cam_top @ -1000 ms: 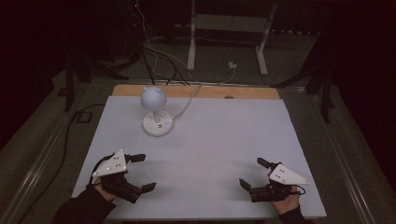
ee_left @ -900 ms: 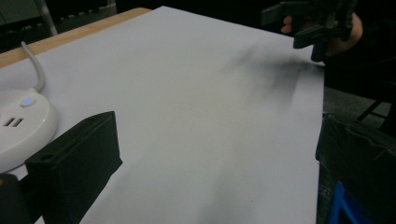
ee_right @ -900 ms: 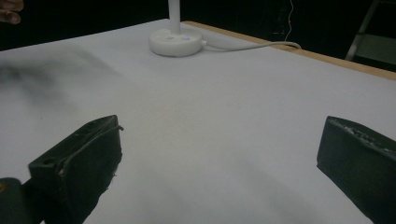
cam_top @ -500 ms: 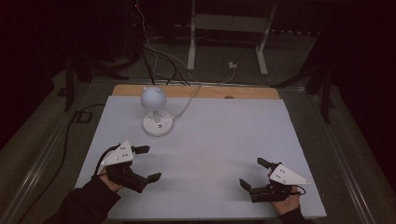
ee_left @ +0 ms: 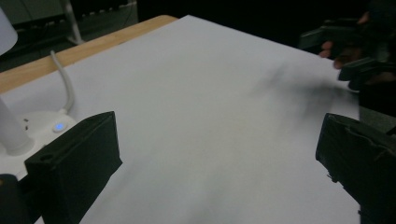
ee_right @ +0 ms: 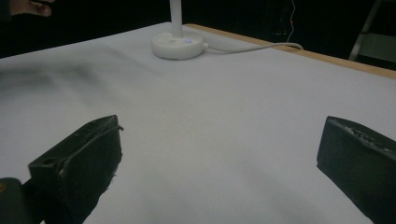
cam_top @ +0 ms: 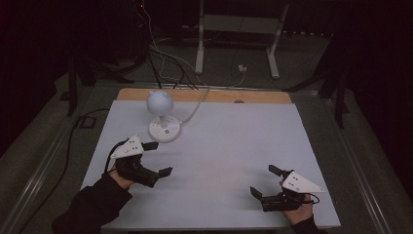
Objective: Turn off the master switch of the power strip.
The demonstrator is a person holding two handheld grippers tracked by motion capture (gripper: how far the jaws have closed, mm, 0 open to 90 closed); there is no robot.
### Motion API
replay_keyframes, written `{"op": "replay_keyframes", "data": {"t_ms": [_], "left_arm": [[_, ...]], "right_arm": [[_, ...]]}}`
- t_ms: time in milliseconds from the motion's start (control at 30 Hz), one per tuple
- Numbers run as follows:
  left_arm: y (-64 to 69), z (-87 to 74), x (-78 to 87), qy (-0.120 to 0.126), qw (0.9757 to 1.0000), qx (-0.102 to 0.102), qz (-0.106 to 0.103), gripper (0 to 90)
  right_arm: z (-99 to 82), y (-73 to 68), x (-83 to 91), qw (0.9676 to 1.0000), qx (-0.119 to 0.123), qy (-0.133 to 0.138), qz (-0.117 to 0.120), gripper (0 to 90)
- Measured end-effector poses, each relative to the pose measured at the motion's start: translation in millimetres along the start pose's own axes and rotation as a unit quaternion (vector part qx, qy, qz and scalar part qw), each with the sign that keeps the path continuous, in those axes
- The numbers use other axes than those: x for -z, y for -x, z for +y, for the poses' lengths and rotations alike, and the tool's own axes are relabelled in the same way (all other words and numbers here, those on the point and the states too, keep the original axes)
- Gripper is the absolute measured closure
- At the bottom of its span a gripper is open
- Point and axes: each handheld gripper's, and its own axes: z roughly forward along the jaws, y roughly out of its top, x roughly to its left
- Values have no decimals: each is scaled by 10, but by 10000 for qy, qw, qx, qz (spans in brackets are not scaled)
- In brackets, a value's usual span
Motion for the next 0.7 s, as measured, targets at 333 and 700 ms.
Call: {"op": "replay_keyframes", "data": {"t_ms": [333,700], "left_arm": [[-50,104,-170,-266,9992,-77,303,3],[-99,151,-395,-159,9967,27,799,3]], "right_arm": [[3,12,9,10000,-28,40,-13,2],[0,17,10,10000,-18,44,-48,3]]}}
